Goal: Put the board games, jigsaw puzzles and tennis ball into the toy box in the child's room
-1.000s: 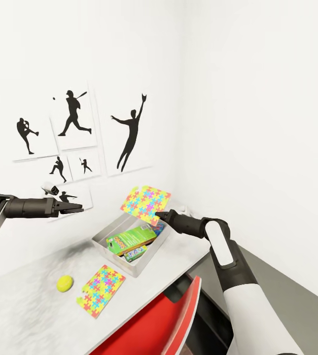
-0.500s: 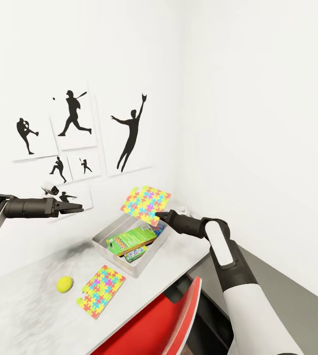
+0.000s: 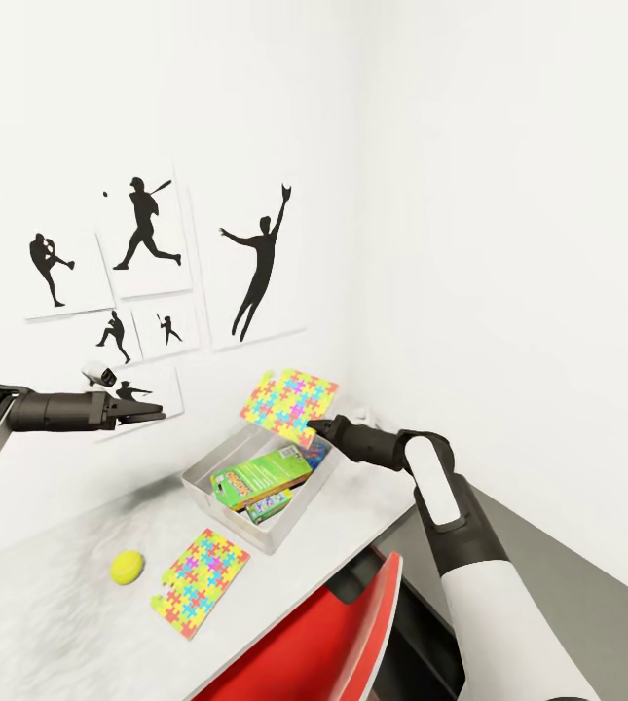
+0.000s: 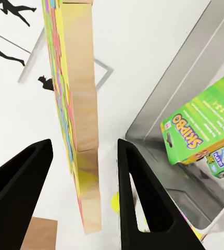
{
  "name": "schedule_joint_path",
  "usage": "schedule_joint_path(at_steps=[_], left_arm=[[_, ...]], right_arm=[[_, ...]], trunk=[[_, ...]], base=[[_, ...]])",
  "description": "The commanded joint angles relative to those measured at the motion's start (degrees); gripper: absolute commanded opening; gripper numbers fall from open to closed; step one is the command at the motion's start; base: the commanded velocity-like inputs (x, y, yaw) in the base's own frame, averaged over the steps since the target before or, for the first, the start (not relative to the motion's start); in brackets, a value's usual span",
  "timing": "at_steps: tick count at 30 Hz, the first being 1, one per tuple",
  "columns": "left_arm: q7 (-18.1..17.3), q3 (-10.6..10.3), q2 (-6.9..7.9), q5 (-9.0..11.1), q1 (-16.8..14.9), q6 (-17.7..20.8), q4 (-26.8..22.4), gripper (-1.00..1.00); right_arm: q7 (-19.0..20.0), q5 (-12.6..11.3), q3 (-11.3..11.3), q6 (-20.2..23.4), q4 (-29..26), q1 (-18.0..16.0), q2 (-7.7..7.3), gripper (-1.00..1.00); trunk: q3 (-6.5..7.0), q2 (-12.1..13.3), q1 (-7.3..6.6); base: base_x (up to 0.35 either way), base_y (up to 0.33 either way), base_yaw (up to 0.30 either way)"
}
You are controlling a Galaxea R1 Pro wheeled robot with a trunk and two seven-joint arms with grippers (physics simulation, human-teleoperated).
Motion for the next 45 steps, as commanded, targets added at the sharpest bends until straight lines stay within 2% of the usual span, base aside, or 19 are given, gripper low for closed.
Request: schedule_joint_path(at_steps=[1, 4, 7, 11, 12, 13, 14, 15, 18, 22, 27, 29, 32, 45], left_arm=[[-0.25, -0.17, 0.06, 0.06, -0.02, 0.63, 0.02, 1.00], [-0.25, -0.17, 0.06, 0.07, 0.01, 0.60, 0.02, 1.00], [-0.25, -0.17, 0.06, 0.07, 0.02, 0.61, 0.02, 1.00], [-0.25, -0.17, 0.13, 0.07, 0.03, 0.60, 0.02, 1.00], [-0.25, -0.15, 0.14, 0.07, 0.03, 0.60, 0.02, 1.00], [-0.25, -0.14, 0.14, 0.08, 0.03, 0.59, 0.02, 1.00], [-0.25, -0.13, 0.15, 0.07, 0.03, 0.59, 0.02, 1.00], [-0.25, -0.11, 0.15, 0.06, 0.03, 0.59, 0.02, 1.00], [-0.25, -0.12, 0.17, 0.06, 0.03, 0.59, 0.07, 1.00], [-0.25, -0.09, 0.29, 0.06, 0.03, 0.52, 0.10, 1.00], [-0.25, -0.09, 0.29, 0.09, 0.03, 0.43, 0.11, 1.00], [-0.25, -0.08, 0.31, 0.07, 0.03, 0.42, 0.11, 1.00], [-0.25, 0.03, 0.32, 0.06, 0.03, 0.36, 0.11, 1.00], [-0.25, 0.87, 0.27, 0.06, 0.09, 0.25, 0.11, 1.00]], right_arm=[[-0.08, 0.30, 0.00, 0.23, 0.08, -0.04, 0.02, -1.00], [-2.36, 0.22, -0.05, 0.20, 0.64, -0.02, 0.02, -1.00], [-4.94, 0.06, -0.43, 0.20, 4.96, -1.11, 0.02, -1.00], [-5.63, -0.29, -0.68, -1.41, 16.73, -8.17, -0.21, -1.00], [-5.56, -0.41, -0.74, -2.94, 23.72, -11.42, -0.50, -1.00], [-5.46, -0.49, -0.79, -4.14, 28.30, -13.49, -0.93, -1.00], [-5.40, -0.54, -0.80, -4.74, 30.38, -14.35, -1.23, -1.00], [-4.90, -0.67, -0.97, -6.27, 35.48, -16.27, -2.15, -1.00], [-2.14, -0.78, -1.62, -7.41, 39.96, -18.00, -3.14, -1.00], [-0.09, -1.16, -2.17, -7.58, 41.54, -18.63, -3.50, -1.00], [1.02, -4.56, -3.74, -7.53, 41.52, -18.68, -2.93, -1.00], [1.23, -5.10, -3.79, -7.56, 41.32, -18.68, -2.53, -1.00], [1.26, -5.42, -3.83, -7.63, 41.23, -18.67, -1.47, -1.00], [1.35, -5.38, -3.61, -8.12, 41.16, -18.59, -0.80, -1.00]], trunk=[[-0.08, -0.09, 0.03], [-0.08, -0.09, 0.03], [-0.08, -0.09, 0.03], [-0.08, -0.09, 0.03], [-0.08, -0.09, 0.03], [-0.08, -0.09, 0.03], [-0.08, -0.09, 0.03], [-0.08, -0.09, 0.03], [-0.08, -0.09, 0.03], [-0.08, -0.09, 0.03], [-0.08, -0.09, 0.03], [-0.08, -0.09, 0.03], [-0.08, -0.09, 0.03], [-0.08, -0.09, 0.03]], base=[[0.000, 0.000, 0.000], [0.000, 0.000, 0.000], [0.000, 0.000, 0.000], [0.000, 0.000, 0.000], [0.000, 0.000, 0.000], [0.000, 0.000, 0.000], [0.000, 0.000, 0.000], [0.000, 0.000, 0.000], [0.000, 0.000, 0.000], [0.000, 0.000, 0.000], [0.000, 0.000, 0.000], [0.000, 0.000, 0.000], [0.000, 0.000, 0.000], [0.000, 0.000, 0.000]])
